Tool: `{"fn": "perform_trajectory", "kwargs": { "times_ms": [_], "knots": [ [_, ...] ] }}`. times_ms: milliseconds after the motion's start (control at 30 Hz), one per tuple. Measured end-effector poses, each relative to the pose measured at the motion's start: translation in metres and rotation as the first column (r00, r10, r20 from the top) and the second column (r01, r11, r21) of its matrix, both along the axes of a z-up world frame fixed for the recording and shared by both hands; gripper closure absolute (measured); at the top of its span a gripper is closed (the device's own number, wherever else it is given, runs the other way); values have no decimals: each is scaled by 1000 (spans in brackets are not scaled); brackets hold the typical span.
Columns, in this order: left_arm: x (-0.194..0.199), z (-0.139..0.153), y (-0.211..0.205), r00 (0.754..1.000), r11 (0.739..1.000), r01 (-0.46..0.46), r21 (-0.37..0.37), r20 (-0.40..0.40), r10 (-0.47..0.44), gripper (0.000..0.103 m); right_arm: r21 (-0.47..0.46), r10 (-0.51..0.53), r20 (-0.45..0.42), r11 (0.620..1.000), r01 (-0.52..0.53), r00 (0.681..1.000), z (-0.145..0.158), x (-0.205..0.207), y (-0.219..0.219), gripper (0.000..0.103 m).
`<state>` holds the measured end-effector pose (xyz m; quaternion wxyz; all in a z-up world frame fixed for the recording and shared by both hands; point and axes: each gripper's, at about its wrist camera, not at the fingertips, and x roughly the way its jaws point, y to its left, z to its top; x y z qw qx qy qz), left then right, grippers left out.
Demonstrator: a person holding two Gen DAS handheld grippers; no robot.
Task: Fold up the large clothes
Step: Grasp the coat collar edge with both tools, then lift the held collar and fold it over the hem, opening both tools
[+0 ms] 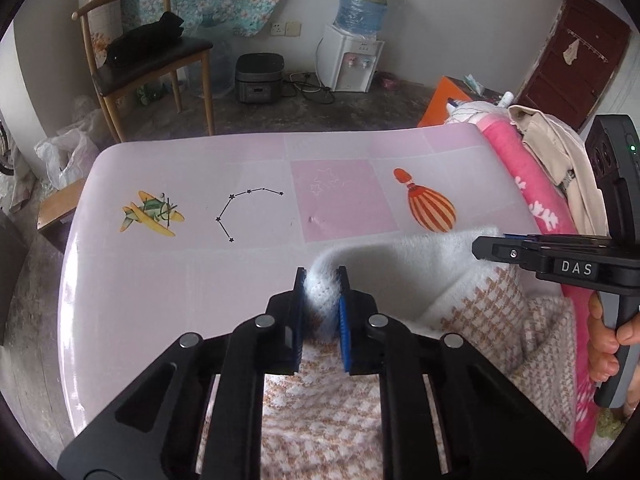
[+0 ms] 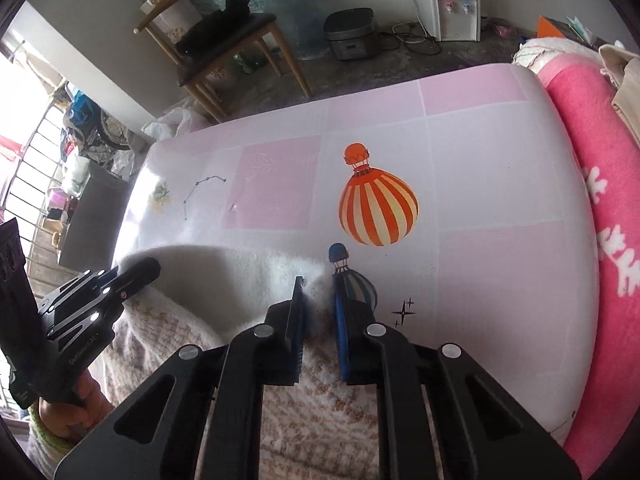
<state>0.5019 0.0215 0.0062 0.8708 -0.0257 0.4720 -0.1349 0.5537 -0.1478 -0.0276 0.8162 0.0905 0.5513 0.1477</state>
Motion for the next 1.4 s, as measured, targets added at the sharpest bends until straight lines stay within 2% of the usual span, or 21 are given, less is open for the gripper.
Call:
{"fn": "perform_trajectory", "kwargs": {
  "times_ms": [167,267,433,500,567,633,733,800,900,933,1033,1067,1167,1267,1400],
  "knots": [
    [-57,31,2,995,998,70,11,65,-70,92,-62,87,90,995,-81,992,30,-53,5,91],
    [-104,39,2,987,991,121,48,99,-126,92,-125,175,143,980,-158,974,35,-100,11,90],
    [-169,16,-2,978,976,174,135,88,-186,92,-230,293,151,939,-255,944,28,-170,12,88],
    [-179,4,-1,980,975,172,143,78,-185,92,-186,271,215,955,-233,938,48,-179,6,88],
    [-181,-2,0,984,979,156,131,68,-166,92,-58,236,251,972,-228,939,68,-177,0,88],
    [-183,-2,-1,983,981,144,134,93,-157,92,51,199,246,975,-218,949,75,-163,2,88],
    [-186,-3,-3,981,981,141,131,112,-156,92,148,171,147,970,-193,974,54,-133,13,88],
    [-189,-5,1,983,984,138,113,103,-149,91,153,191,56,968,-198,980,27,-128,27,88],
    [-199,-4,16,987,989,141,52,72,-145,89,106,249,-62,965,-242,967,-24,-141,42,88],
    [-204,-1,24,987,989,145,11,61,-146,88,95,260,-71,963,-253,963,-36,-149,42,88],
    [-214,14,51,987,975,152,-163,68,-143,86,97,278,-16,956,-275,960,-38,-166,35,88],
    [-213,21,57,988,972,146,-187,85,-132,84,106,275,-18,956,-272,961,-39,-167,33,88],
    [-190,36,59,989,969,116,-216,119,-92,82,108,271,-21,958,-267,962,-40,-167,34,88],
    [-150,34,40,991,961,112,-252,99,-89,82,56,282,-3,958,-282,959,-37,-171,40,88],
    [-103,9,8,994,976,110,-187,30,-106,82,21,298,29,954,-299,954,-37,-177,45,88]
  ]
}}
